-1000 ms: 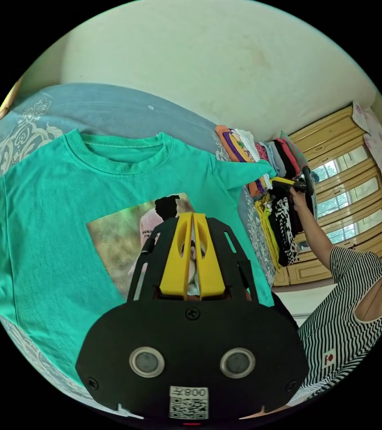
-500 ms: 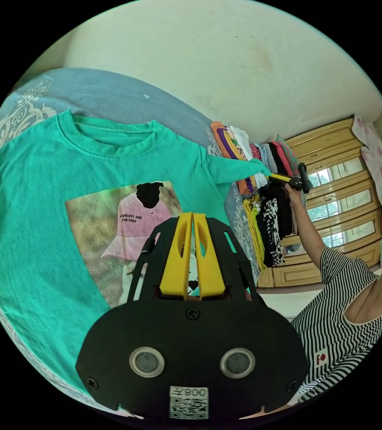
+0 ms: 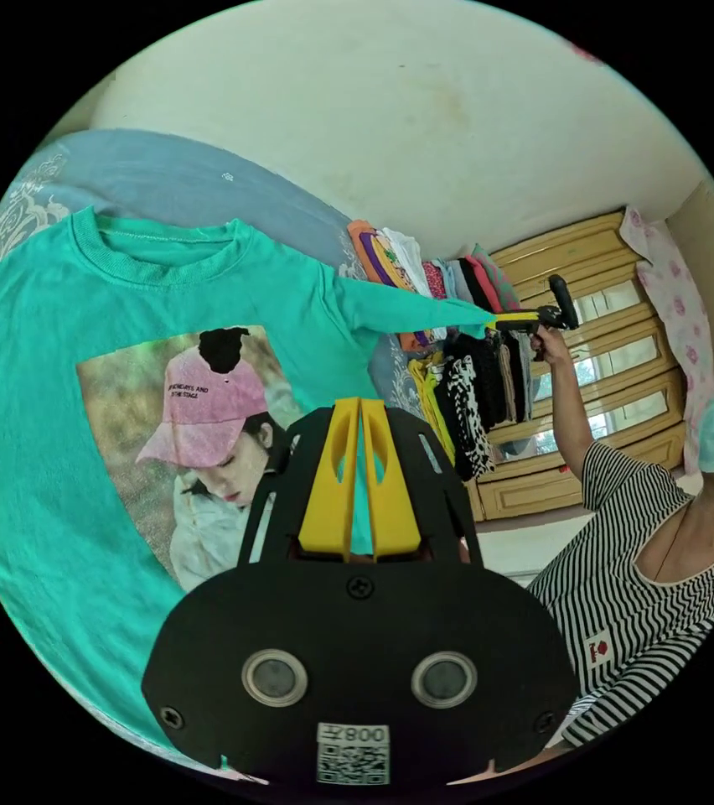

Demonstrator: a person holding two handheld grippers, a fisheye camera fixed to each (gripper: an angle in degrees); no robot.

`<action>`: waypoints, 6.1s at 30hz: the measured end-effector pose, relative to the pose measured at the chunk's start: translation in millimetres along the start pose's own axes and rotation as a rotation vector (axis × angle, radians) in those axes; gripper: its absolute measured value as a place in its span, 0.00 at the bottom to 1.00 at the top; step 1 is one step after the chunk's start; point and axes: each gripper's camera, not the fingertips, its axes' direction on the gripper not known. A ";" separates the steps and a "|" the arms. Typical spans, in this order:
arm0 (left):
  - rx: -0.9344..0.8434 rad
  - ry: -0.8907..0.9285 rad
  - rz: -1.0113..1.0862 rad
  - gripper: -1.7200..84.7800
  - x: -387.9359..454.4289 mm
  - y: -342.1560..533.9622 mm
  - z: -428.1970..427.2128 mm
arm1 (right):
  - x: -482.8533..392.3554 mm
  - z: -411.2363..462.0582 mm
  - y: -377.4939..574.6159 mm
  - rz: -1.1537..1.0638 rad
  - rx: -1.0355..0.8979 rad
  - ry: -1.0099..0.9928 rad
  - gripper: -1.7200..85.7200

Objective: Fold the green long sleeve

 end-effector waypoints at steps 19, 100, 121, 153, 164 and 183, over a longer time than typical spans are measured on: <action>-0.047 0.072 0.240 0.17 124.2 92.8 31.5 | -85.8 129.1 19.6 -0.231 0.157 -1.147 0.13; 0.177 -0.235 -0.352 0.03 -231.0 63.3 -173.4 | -332.3 485.6 -39.9 -0.020 0.254 -1.231 0.03; -0.062 -0.133 0.106 0.11 -205.9 -297.2 132.2 | -279.6 420.1 -2.2 0.088 0.484 -0.112 0.11; 0.100 -0.104 0.175 0.05 -169.0 -330.6 165.1 | -203.0 370.3 28.8 0.214 0.616 -0.300 0.02; -0.066 -0.172 0.159 0.02 -143.2 -304.5 132.0 | -240.0 394.6 -25.4 0.070 0.480 -0.099 0.02; 0.406 -0.349 -0.176 0.06 -147.2 -27.2 -298.1 | -225.4 397.5 -49.5 0.252 0.519 -0.240 0.02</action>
